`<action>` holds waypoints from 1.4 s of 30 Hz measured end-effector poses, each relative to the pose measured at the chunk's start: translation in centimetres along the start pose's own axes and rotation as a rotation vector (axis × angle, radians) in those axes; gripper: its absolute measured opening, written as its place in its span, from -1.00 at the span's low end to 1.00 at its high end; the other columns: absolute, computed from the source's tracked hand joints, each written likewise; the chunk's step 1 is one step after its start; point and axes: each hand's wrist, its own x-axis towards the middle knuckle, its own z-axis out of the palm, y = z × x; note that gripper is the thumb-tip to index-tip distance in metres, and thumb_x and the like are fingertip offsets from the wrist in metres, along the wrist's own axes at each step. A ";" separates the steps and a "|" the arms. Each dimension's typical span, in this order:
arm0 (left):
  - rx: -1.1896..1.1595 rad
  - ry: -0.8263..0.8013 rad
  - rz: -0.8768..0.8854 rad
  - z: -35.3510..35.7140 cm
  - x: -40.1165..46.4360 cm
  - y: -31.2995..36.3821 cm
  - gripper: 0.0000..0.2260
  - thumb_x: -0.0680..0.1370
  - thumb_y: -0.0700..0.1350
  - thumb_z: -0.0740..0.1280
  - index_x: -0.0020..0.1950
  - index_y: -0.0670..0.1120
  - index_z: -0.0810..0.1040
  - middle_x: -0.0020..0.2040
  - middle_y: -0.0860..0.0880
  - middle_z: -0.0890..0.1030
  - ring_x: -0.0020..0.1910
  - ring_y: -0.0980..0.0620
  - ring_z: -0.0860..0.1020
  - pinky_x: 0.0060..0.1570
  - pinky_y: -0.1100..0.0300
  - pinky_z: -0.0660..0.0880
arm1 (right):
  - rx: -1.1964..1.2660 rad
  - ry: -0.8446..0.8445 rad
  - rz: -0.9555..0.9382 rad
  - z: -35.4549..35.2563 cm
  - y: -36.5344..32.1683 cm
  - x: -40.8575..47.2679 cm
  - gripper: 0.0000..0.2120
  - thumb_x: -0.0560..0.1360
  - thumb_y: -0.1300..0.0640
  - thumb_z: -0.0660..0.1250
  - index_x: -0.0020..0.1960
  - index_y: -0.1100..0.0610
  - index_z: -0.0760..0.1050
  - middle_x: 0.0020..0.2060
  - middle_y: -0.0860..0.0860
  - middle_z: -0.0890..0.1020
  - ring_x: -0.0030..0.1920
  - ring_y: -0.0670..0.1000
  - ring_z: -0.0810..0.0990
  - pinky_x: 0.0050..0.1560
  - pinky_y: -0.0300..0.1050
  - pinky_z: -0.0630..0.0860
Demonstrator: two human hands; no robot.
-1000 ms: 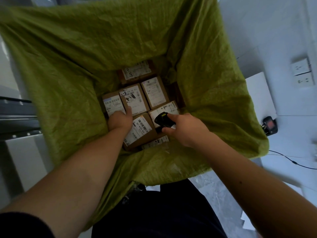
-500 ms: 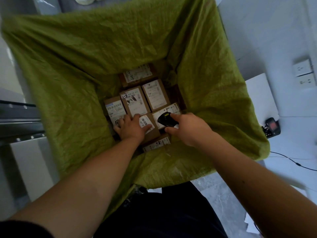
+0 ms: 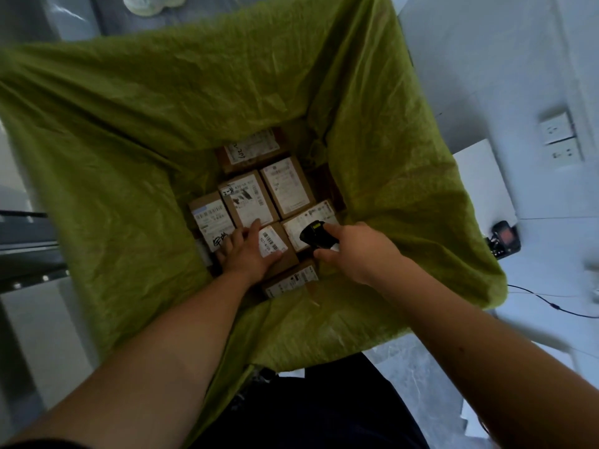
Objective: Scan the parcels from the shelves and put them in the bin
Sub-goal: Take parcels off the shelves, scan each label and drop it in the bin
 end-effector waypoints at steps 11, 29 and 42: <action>0.279 -0.232 0.140 -1.7 2.0 -1.6 0.25 0.44 0.42 0.44 0.60 0.06 -0.53 0.55 -0.14 -0.60 0.56 -0.18 -0.53 0.47 -0.50 -0.25 | -0.022 0.015 -0.008 0.0 0.1 0.0 -0.31 0.60 -0.34 0.24 0.64 -0.12 0.19 0.34 0.21 0.48 0.26 0.22 0.53 0.20 0.12 0.55; 0.291 0.046 0.226 -3.3 -2.7 0.3 -0.04 0.55 0.38 0.31 0.72 0.04 -0.17 0.71 -0.09 -0.20 0.69 -0.12 -0.18 0.63 -0.20 -0.15 | -0.047 0.084 0.013 0.0 0.6 -1.1 -0.30 0.61 -0.34 0.21 0.65 -0.11 0.14 0.34 0.21 0.47 0.25 0.23 0.52 0.21 0.16 0.56; 0.282 0.389 0.199 -9.7 -11.2 2.9 -0.17 0.56 0.42 0.23 0.71 0.13 -0.01 0.71 -0.09 0.06 0.68 -0.14 -0.01 0.63 -0.18 -0.04 | 0.031 0.194 -0.195 -1.7 0.3 -2.9 -0.21 0.53 -0.26 0.40 0.63 -0.06 0.18 0.28 0.15 0.52 0.16 0.14 0.58 0.17 0.07 0.60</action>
